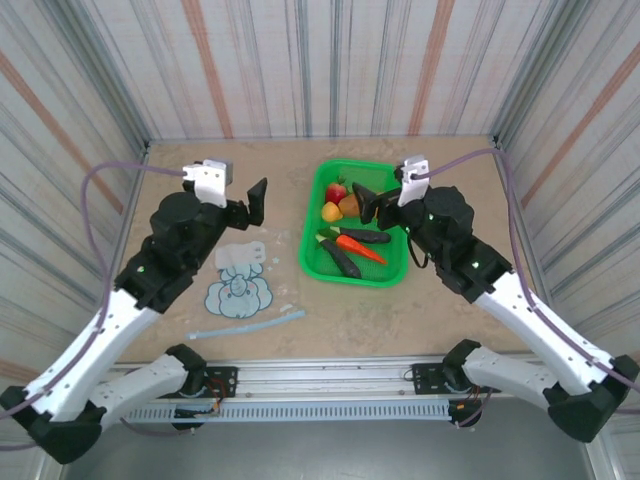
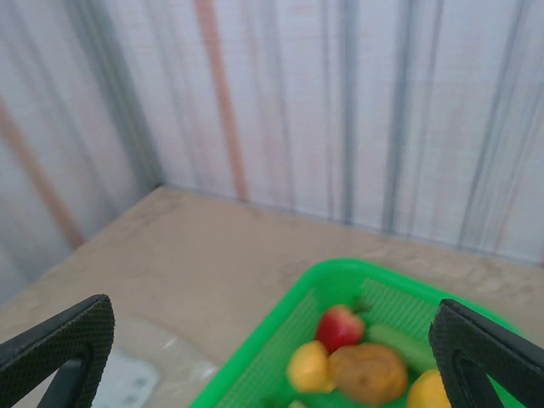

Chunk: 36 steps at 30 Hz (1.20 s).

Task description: Place the food in the zip-top bag and seal the zipper

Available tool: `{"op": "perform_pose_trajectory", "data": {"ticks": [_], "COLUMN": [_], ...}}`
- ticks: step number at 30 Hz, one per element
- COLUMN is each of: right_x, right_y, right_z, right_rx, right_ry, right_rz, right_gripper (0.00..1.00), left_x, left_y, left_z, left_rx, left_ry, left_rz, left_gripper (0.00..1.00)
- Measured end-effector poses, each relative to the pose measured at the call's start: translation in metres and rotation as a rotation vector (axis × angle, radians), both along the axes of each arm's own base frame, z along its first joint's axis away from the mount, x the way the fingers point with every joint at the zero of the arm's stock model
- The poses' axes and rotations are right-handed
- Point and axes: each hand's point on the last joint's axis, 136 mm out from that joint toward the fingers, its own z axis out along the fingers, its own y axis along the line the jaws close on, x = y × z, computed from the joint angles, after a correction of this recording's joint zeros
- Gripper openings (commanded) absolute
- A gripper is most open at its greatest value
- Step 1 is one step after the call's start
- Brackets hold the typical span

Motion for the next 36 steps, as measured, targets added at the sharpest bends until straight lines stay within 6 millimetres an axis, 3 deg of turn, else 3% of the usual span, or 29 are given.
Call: {"op": "perform_pose_trajectory", "data": {"ticks": [3, 6, 9, 11, 14, 18, 21, 25, 29, 32, 36], "right_x": [-0.028, -0.03, -0.029, -0.031, -0.042, -0.073, -0.1, -0.141, -0.163, -0.165, -0.154], "right_y": [0.008, -0.021, -0.049, -0.047, -0.004, 0.061, 0.094, 0.122, 0.138, 0.151, 0.163], "right_z": [0.025, 0.044, 0.029, 0.016, -0.016, -0.088, -0.141, -0.194, -0.234, -0.264, -0.299], "right_rx": [-0.02, 0.008, 0.002, -0.031, -0.112, -0.258, -0.367, -0.517, -0.645, -0.737, -0.836], "right_ry": [0.074, 0.12, 0.191, 0.255, 0.359, 0.562, 0.682, 0.765, 0.775, 0.751, 0.683], "right_rz": [0.033, -0.042, -0.067, -0.045, 0.103, 0.341, 0.458, 0.593, 0.68, 0.686, 0.646], "right_gripper": [0.99, 0.99, 0.98, 0.99, 0.91, 0.79, 0.81, 0.75, 0.74, 0.75, 0.78], "left_x": [-0.03, -0.046, -0.06, -0.072, -0.084, -0.103, -0.115, -0.127, -0.136, -0.143, -0.151], "left_y": [0.004, 0.027, 0.049, 0.058, 0.058, 0.047, 0.049, 0.057, 0.065, 0.07, 0.078], "left_z": [0.014, 0.029, 0.009, -0.013, -0.054, -0.118, -0.147, -0.153, -0.15, -0.144, -0.136], "left_rx": [0.036, 0.039, 0.02, -0.01, -0.083, -0.146, -0.165, -0.194, -0.204, -0.208, -0.216], "left_ry": [0.144, 0.25, 0.391, 0.504, 0.688, 0.928, 1.043, 1.067, 1.058, 1.042, 1.023], "left_rz": [-0.05, -0.025, 0.032, 0.047, 0.048, 0.05, 0.097, 0.145, 0.174, 0.183, 0.197], "left_gripper": [0.99, 0.99, 0.99, 0.99, 0.99, 0.99, 0.99, 0.99, 0.99, 0.99, 0.99]}}
